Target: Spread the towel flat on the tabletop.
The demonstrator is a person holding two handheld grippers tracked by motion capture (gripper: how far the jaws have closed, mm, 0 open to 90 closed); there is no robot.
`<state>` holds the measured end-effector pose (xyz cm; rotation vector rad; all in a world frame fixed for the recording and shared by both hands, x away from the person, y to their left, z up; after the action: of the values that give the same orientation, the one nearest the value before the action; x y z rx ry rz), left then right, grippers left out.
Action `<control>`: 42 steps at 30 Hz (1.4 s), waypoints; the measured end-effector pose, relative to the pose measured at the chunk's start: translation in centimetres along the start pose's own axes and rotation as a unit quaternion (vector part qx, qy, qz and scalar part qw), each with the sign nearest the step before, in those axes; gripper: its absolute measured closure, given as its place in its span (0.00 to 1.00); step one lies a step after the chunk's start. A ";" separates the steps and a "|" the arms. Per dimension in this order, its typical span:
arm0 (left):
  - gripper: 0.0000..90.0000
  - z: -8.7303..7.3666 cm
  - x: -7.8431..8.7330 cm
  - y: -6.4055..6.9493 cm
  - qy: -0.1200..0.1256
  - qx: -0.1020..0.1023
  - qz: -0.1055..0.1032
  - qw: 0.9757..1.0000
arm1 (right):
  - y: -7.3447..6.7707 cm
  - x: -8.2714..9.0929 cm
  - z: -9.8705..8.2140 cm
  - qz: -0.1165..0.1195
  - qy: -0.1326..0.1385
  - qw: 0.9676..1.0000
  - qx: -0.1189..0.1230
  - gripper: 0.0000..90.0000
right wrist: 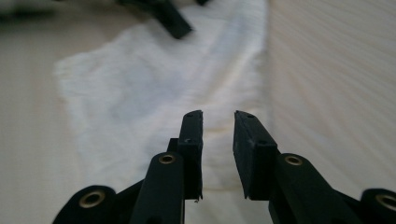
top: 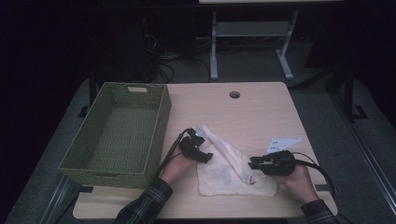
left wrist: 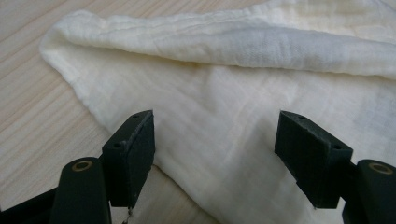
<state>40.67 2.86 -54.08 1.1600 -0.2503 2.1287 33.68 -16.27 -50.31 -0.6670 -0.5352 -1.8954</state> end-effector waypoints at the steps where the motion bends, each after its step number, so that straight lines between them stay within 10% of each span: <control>1: 0.31 0.0 0.0 0.0 0.000 -0.002 0.001 1.000 | 0.7 0.1 -0.2 -0.010 -0.007 1.000 -0.009 0.81; 7: 0.30 -0.1 -0.1 0.1 0.000 -0.007 0.003 1.000 | 2.5 -0.4 -1.4 -0.022 -0.022 0.999 -0.026 0.81; 22: 0.30 -0.1 0.0 0.0 0.001 -0.015 0.006 1.000 | 1.9 -1.3 -2.1 -0.014 -0.048 0.999 -0.013 0.96; 42: 0.30 0.0 -0.1 0.1 0.006 -0.011 0.003 1.000 | 14.1 1.0 -0.6 -0.131 -0.061 0.989 -0.041 0.97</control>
<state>40.63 2.72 -54.17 1.1348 -0.2707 2.1321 46.14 -22.80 -49.14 -0.8028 -0.6521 -2.1413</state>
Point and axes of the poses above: each handheld gripper's, and its own axes: x roughly backward along the jaws, z roughly out of its top, y roughly to its right, the point moved 10 cm from there along -x, roughly forward along the jaws, and after that the axes turned 14 degrees about x, right-handed, at the moved point
